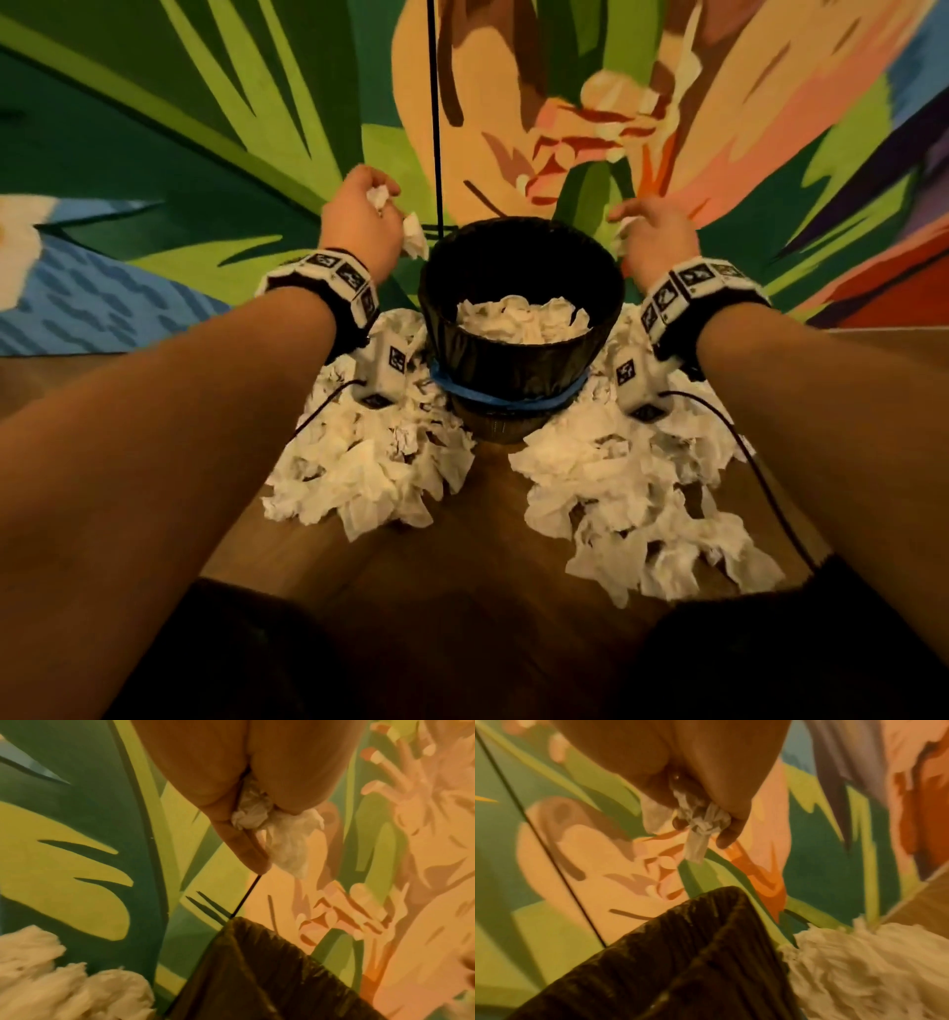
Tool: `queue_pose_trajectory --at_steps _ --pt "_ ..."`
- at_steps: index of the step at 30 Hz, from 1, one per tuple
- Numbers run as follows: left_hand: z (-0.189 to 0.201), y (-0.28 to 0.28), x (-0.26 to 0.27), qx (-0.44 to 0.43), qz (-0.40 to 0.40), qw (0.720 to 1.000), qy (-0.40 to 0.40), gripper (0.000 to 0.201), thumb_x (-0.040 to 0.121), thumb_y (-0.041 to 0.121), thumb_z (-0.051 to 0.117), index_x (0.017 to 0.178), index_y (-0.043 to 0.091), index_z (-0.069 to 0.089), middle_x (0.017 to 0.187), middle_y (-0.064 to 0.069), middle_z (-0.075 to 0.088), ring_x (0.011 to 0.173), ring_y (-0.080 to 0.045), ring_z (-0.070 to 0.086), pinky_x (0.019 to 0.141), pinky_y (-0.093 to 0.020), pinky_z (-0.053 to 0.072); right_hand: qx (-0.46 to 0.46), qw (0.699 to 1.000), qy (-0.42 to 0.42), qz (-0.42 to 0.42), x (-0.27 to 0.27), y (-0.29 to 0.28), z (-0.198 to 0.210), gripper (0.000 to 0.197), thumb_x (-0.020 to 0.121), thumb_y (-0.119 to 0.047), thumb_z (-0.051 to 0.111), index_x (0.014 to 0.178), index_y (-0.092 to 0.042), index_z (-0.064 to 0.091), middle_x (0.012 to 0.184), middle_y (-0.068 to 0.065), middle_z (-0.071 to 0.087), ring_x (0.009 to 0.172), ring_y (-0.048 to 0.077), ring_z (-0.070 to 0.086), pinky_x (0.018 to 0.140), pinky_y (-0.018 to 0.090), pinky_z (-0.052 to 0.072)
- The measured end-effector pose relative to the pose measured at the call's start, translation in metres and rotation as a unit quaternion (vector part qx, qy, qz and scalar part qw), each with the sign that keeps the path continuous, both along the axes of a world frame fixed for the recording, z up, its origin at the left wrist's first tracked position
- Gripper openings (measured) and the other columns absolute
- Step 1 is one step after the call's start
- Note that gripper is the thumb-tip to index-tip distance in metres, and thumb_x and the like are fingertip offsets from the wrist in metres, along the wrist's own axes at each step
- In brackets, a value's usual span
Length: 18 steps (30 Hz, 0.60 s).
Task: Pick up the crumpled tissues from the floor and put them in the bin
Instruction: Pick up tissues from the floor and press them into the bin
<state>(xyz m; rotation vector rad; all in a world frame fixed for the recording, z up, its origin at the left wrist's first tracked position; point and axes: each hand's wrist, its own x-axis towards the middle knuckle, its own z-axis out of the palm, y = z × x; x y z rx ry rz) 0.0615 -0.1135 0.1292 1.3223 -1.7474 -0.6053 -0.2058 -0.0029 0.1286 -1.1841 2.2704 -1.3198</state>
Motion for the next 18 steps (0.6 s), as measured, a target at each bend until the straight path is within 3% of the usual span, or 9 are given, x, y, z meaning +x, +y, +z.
queue_pose_trajectory --at_steps 2,4,7,9,11,14,16,18 --pt "-0.001 0.003 -0.011 -0.011 -0.003 0.999 0.039 0.008 0.098 0.019 0.047 0.099 0.019 0.054 0.084 0.002 0.06 0.063 -0.015 0.059 0.051 -0.02 0.047 0.026 0.998 0.015 0.059 0.013 -0.007 0.002 0.038 0.088 -0.002 0.039 0.108 -0.028 0.06 0.113 0.001 0.058 0.087 0.021 0.057 0.062 0.028 0.044" --pt "-0.007 0.009 -0.023 -0.011 0.006 0.997 0.072 0.01 0.099 0.029 0.048 0.097 0.019 0.05 0.078 0.007 0.054 0.06 -0.003 0.05 0.048 -0.011 0.039 0.025 0.995 0.018 0.096 0.027 -0.012 -0.006 0.036 0.09 -0.003 0.042 0.114 -0.025 0.057 0.106 -0.002 0.058 0.079 0.016 0.056 0.054 0.02 0.039" --pt "-0.019 0.017 -0.039 0.034 -0.038 0.993 0.103 0.013 0.098 0.032 0.044 0.101 0.019 0.047 0.079 0.009 0.05 0.065 -0.003 0.047 0.052 -0.017 0.034 0.016 0.992 0.016 0.128 0.047 -0.016 -0.022 0.027 0.094 -0.008 0.045 0.11 -0.026 0.059 0.093 -0.002 0.063 0.064 0.013 0.054 0.044 0.015 0.038" --pt "-0.023 0.021 -0.047 0.075 -0.094 0.987 0.105 0.012 0.098 0.022 0.039 0.108 0.019 0.046 0.088 0.004 0.052 0.068 -0.01 0.047 0.057 -0.025 0.036 0.015 0.991 0.013 0.131 0.054 -0.018 -0.033 0.024 0.096 -0.013 0.048 0.105 -0.031 0.061 0.091 -0.003 0.066 0.067 0.014 0.059 0.049 0.021 0.04" --pt "-0.026 0.023 -0.054 0.118 -0.13 0.98 0.096 0.021 0.097 0.015 0.038 0.116 0.019 0.044 0.105 -0.005 0.051 0.079 -0.019 0.05 0.067 -0.031 0.043 0.004 0.993 0.021 0.116 0.055 -0.02 -0.041 0.023 0.095 -0.015 0.051 0.104 -0.032 0.064 0.092 -0.005 0.066 0.072 0.009 0.059 0.053 0.019 0.04" --pt "-0.027 0.024 -0.064 0.14 -0.156 0.977 0.041 0.038 0.096 0.013 0.043 0.133 0.015 0.039 0.133 -0.017 0.045 0.112 -0.036 0.053 0.099 -0.043 0.044 -0.007 0.994 0.031 0.101 0.053 -0.024 -0.045 0.02 0.095 -0.017 0.055 0.105 -0.031 0.065 0.095 -0.008 0.065 0.076 0.002 0.056 0.059 0.008 0.035" --pt "-0.029 0.023 -0.069 0.135 -0.182 0.974 -0.026 0.055 0.094 0.015 0.051 0.145 0.014 0.029 0.143 -0.016 0.039 0.124 -0.035 0.048 0.107 -0.046 0.039 -0.006 0.994 0.042 0.103 0.051 -0.025 -0.045 0.021 0.094 -0.02 0.058 0.111 -0.03 0.065 0.098 -0.01 0.065 0.081 0.004 0.057 0.066 0.009 0.038" --pt "-0.03 0.02 -0.07 0.12 -0.197 0.969 -0.084 0.063 0.092 0.023 0.059 0.147 0.015 0.031 0.144 -0.012 0.043 0.126 -0.029 0.049 0.108 -0.039 0.038 0.005 0.993 0.057 0.107 0.05 -0.024 -0.044 0.026 0.093 -0.02 0.06 0.118 -0.027 0.064 0.106 -0.008 0.066 0.093 0.009 0.06 0.081 0.02 0.046"
